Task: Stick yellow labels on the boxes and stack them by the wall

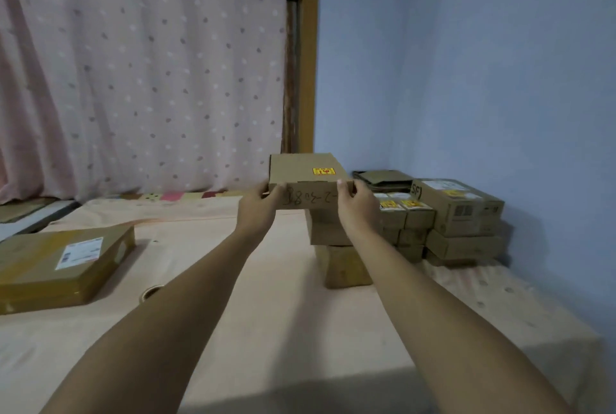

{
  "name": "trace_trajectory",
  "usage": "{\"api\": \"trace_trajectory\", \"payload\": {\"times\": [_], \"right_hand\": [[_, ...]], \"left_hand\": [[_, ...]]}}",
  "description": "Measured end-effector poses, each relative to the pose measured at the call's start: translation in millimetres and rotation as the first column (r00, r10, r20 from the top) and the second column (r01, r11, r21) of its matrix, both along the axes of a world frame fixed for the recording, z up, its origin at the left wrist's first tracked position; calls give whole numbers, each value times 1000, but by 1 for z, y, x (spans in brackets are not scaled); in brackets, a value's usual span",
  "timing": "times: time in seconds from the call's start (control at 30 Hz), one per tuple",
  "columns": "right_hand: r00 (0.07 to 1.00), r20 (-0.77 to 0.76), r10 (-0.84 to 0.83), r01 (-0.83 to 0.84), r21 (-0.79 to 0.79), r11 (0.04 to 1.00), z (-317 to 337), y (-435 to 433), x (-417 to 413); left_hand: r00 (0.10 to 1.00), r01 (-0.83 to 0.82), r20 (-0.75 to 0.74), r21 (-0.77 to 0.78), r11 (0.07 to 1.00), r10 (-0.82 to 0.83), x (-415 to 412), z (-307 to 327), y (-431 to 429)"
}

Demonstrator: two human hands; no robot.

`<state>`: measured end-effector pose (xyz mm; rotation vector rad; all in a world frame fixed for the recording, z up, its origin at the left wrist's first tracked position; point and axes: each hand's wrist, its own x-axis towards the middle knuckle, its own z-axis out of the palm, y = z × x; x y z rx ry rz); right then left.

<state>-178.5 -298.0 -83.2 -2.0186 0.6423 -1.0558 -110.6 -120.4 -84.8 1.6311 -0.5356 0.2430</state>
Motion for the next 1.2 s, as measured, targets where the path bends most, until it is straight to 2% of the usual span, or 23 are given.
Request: {"api": "trace_trajectory", "payload": {"times": [0.23,0.37,0.47,0.63,0.97,1.07,1.13,1.2], "right_hand": [[990,-110,-94,103,82,991,-9,-62,-23],[979,-203,7,25,155,988,-28,-75,-24],[981,-184,64,-32,172,985,-41,-80,-19],[981,-183,66,-26,209,978,-41,-81,-14],[991,-128,43,-5,289,957,-47,-81,-9],[999,-48,7,8,307,952,-48,-79,-12],[998,2,-63,61,253,966,-46,-76,-16],[989,26,-146,142,136,981,-45,-71,-18]], "left_hand": [[992,100,56,161,982,-110,8,-7,-63],[993,112,31,159,981,-118,11,-29,-74],[994,110,-22,121,987,-108,10,-41,-77],[994,87,-73,61,994,-83,7,-47,-78],[998,33,-62,101,994,-27,2,-53,-83],[998,43,-54,128,991,-36,-1,-53,-85],[997,55,-52,146,988,-48,-3,-49,-84],[997,62,-61,171,983,-53,-1,-47,-80]]}}
